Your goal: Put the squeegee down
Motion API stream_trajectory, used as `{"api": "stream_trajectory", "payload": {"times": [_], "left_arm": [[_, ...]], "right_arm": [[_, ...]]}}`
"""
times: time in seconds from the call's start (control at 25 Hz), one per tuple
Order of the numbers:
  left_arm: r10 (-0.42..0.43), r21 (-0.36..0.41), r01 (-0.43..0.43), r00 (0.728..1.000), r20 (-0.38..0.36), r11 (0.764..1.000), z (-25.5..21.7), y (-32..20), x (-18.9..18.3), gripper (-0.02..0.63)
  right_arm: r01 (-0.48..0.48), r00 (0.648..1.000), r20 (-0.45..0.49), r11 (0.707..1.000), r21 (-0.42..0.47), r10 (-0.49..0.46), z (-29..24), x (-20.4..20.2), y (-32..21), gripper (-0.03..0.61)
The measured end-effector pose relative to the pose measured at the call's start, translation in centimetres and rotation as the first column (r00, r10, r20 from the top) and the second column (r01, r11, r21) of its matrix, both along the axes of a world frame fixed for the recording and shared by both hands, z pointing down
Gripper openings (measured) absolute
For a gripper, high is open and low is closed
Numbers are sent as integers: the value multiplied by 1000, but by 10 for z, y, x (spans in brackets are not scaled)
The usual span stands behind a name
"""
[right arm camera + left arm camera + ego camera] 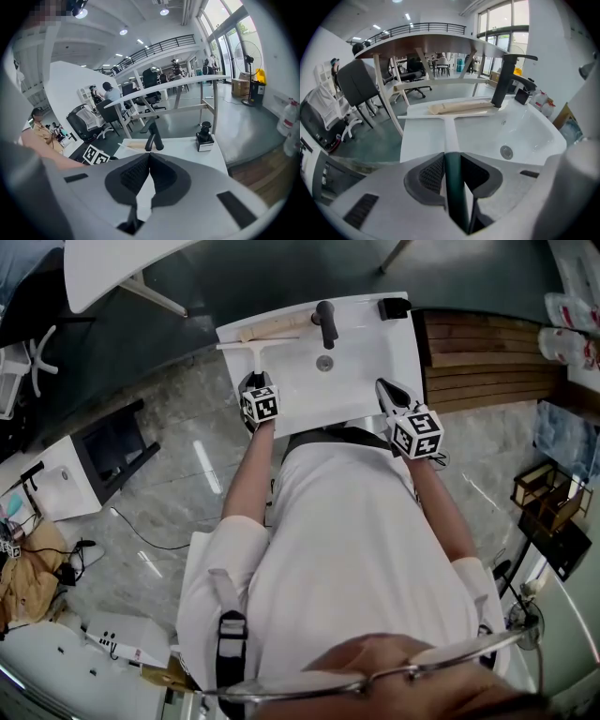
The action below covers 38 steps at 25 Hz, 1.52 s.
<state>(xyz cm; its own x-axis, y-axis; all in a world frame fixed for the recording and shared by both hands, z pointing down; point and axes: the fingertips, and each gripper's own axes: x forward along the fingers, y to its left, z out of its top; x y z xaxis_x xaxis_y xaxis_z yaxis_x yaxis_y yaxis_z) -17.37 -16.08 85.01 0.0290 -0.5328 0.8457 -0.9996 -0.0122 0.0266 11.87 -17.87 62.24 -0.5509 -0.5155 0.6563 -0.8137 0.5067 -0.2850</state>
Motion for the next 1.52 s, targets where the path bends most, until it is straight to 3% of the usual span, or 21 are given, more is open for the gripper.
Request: {"api": "stream_trajectory", "payload": {"times": [0.16, 0.4, 1.16, 1.36, 1.52], "left_arm": [[32, 13, -32, 999, 40, 999, 0, 0, -2, 95], [2, 28, -2, 1000, -5, 1000, -4, -1, -5, 178], [49, 148, -42, 998, -48, 988, -60, 17, -3, 179], [13, 200, -2, 999, -51, 980, -91, 28, -16, 179], [-26, 255, 49, 995, -94, 966, -123, 36, -17, 178]], "right_arm": [[10, 1000, -3, 1000, -4, -10, 2, -4, -2, 6], [24, 1000, -3, 1000, -2, -24, 2, -8, -4, 6], [41, 999, 21, 999, 35, -42, 3, -24, 8, 6], [48, 998, 24, 997, 63, -49, -1, -35, 13, 6], [104, 995, -7, 989, 103, -103, -8, -43, 21, 5]]}}
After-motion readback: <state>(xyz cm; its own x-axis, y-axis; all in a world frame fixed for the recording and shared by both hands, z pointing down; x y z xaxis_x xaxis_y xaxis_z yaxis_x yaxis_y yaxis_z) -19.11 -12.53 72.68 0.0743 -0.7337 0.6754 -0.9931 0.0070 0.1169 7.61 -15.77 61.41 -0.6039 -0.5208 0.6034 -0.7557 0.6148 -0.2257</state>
